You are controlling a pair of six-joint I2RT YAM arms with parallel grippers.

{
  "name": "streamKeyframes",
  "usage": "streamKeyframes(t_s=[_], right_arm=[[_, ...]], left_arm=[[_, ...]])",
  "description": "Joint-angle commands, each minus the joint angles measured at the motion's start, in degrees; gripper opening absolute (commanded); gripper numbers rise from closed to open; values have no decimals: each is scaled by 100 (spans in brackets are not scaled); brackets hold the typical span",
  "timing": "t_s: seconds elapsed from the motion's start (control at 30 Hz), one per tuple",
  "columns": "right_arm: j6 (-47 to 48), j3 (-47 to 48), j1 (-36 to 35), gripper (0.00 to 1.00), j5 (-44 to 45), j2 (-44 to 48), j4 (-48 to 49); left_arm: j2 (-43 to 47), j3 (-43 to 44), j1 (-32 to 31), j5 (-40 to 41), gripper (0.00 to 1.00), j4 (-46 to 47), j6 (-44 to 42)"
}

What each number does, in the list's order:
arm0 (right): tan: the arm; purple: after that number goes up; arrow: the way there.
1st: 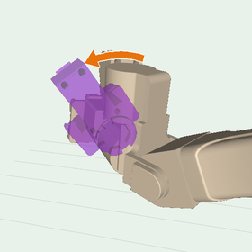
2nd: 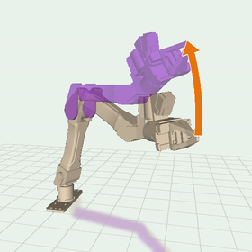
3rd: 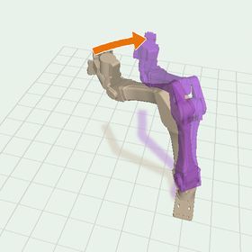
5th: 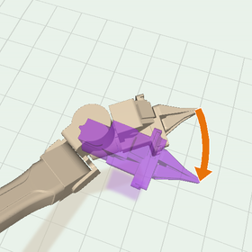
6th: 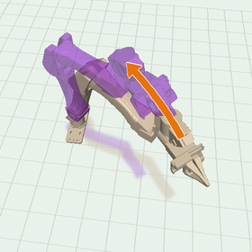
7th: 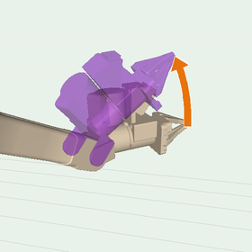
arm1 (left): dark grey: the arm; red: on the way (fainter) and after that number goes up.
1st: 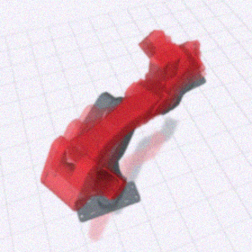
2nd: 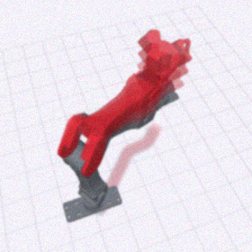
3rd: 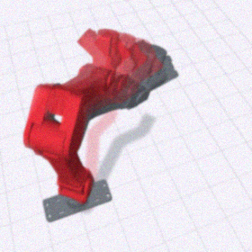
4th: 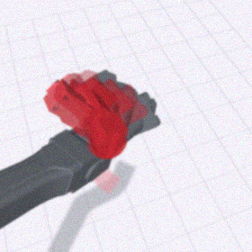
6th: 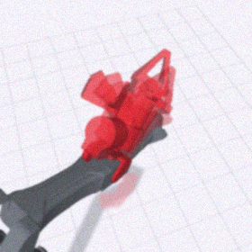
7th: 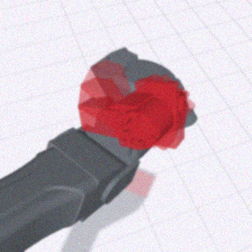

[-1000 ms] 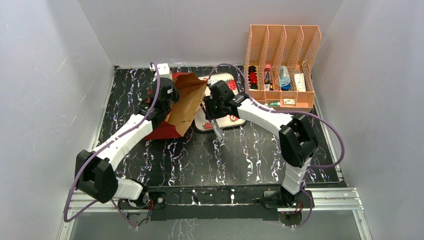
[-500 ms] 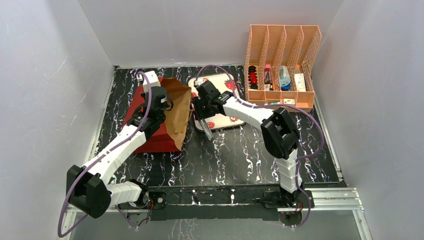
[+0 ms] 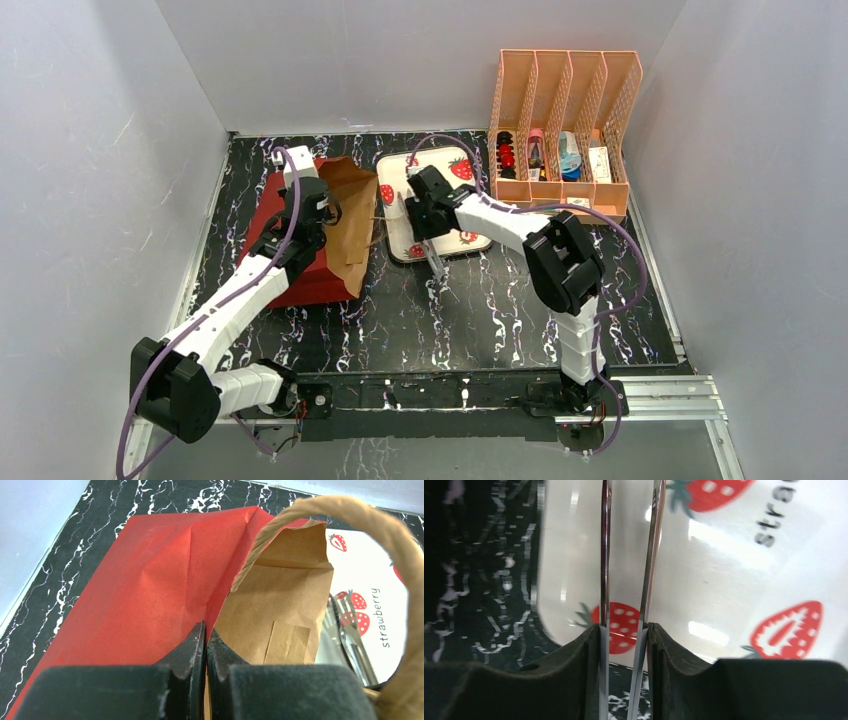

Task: Take the fake bread out of the paper bag
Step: Pick up the clamp from the container.

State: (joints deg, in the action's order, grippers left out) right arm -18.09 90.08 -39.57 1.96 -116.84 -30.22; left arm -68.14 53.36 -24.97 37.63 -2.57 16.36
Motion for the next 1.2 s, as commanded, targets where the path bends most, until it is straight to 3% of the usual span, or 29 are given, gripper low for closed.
streamKeyframes(t_s=[0.0,0.67,1.17], right_arm=[[106,-186,300,13,279,658,239],[98,-402,346,13,137,2137,-145],[-73,-467,-1029,14,108,2632,-598]], left_arm=[[337,-129,106,-440,0,177,-160],[418,157,132,-1204,0,-458,-19],[243,570,133,-1648,0,-880,76]])
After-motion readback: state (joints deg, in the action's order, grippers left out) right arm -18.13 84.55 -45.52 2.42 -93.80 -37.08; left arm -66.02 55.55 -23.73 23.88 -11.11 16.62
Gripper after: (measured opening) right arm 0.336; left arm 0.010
